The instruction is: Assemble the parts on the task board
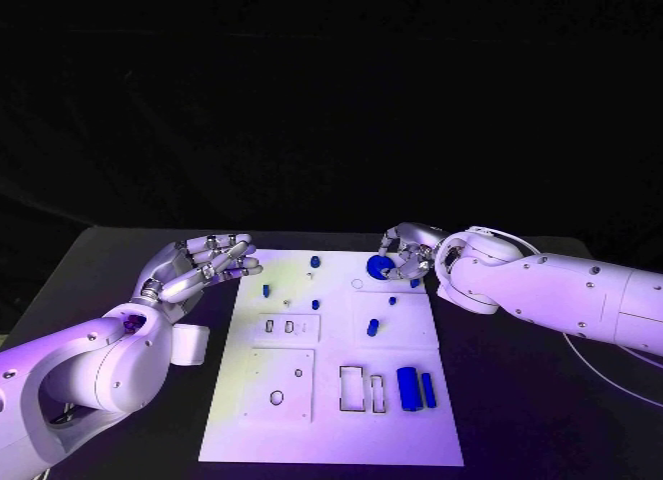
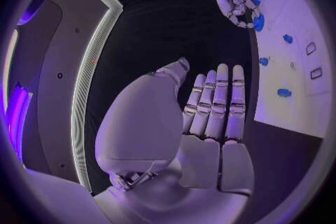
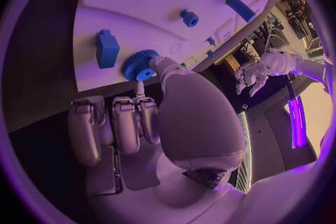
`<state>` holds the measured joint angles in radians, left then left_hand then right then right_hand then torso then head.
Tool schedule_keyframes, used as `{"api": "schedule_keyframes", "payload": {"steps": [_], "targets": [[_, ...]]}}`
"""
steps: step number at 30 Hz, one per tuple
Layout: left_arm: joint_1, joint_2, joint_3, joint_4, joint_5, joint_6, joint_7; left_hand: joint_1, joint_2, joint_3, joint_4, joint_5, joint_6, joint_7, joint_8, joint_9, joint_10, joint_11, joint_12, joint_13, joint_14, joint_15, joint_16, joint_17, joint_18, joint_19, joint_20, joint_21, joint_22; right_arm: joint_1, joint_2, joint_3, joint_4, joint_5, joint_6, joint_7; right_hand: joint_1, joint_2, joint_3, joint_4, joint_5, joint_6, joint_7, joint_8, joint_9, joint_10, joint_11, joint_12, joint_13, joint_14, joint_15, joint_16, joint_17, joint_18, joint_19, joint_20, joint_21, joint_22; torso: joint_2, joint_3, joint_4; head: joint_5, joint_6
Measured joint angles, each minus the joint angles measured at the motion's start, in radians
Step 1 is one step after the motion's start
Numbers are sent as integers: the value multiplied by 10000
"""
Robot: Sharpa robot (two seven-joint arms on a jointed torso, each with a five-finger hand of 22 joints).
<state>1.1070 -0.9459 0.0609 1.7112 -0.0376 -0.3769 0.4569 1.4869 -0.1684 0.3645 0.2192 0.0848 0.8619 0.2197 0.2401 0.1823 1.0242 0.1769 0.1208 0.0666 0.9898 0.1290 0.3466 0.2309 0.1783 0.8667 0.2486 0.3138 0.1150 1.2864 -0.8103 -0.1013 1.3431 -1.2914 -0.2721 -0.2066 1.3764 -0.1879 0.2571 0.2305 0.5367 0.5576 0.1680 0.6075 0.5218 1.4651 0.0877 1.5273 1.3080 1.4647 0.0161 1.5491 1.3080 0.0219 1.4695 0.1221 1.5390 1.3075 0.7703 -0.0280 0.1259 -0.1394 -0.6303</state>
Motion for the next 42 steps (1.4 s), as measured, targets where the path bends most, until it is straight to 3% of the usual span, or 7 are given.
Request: {"api": "schedule_keyframes", "payload": {"steps": [22,27,29,32,34,42], "targets": [[0,-14,0,-3,4,30,-72,0,0,0,0,0,0,0,1,0,0,0,0,0,0,0,0,9,0,0,0,0,-8,-23,126,26,-150,-328,142,0,-89,-165,310,53,-184,171,0,35,-123,0,0,0,-3,0,-1,-1,-3,1,0,0,0,-2,5,2,11,-4,-87],[0,-16,0,-3,5,38,-87,0,0,0,0,0,0,0,0,0,0,0,0,0,0,0,0,8,0,0,0,0,-8,-28,127,35,-104,-547,100,0,-16,-233,1194,-96,-753,820,9,70,-360,-1,0,67,-3,0,-1,-1,-3,1,0,-1,83,-2,5,1,10,-5,-94],[0,-16,0,-4,5,41,-92,0,0,0,0,0,0,0,0,1,0,0,0,0,0,0,0,8,0,0,0,0,-8,-35,127,35,-62,-627,64,0,-16,-233,1646,-207,-790,1102,-21,-11,-454,0,-80,67,-3,26,-53,-1,-3,2,-38,-38,116,-3,5,1,10,-3,-95],[0,-16,0,-5,5,44,-102,0,0,28,-28,0,0,0,1,-10,0,0,-49,0,0,0,0,19,0,0,0,0,-8,-55,125,28,-3,-732,-33,15,-4,-244,2073,-356,-826,1209,82,-24,-464,-3,-149,105,-3,0,-114,-1,-4,2,-33,-44,117,6,2,1,10,10,-95],[0,-16,0,-6,5,46,-107,0,0,28,-28,0,0,0,1,-10,0,0,-49,0,0,0,0,18,-1,0,0,0,-8,-68,118,20,40,-781,-104,30,-4,-246,2324,-465,-844,1212,85,-23,-464,16,-235,105,-3,19,-202,-1,-4,2,-33,-153,116,5,2,2,10,12,-90],[0,-10,0,-6,5,46,-134,0,0,68,14,0,0,0,0,-9,0,0,-49,0,0,0,0,32,0,0,0,0,-18,-132,77,-27,272,-902,-502,121,-163,-334,2567,-609,-815,1225,96,-21,-463,-19,-269,104,-4,-17,-238,-1,-4,1,-45,-211,116,5,0,1,11,17,-68]]}}
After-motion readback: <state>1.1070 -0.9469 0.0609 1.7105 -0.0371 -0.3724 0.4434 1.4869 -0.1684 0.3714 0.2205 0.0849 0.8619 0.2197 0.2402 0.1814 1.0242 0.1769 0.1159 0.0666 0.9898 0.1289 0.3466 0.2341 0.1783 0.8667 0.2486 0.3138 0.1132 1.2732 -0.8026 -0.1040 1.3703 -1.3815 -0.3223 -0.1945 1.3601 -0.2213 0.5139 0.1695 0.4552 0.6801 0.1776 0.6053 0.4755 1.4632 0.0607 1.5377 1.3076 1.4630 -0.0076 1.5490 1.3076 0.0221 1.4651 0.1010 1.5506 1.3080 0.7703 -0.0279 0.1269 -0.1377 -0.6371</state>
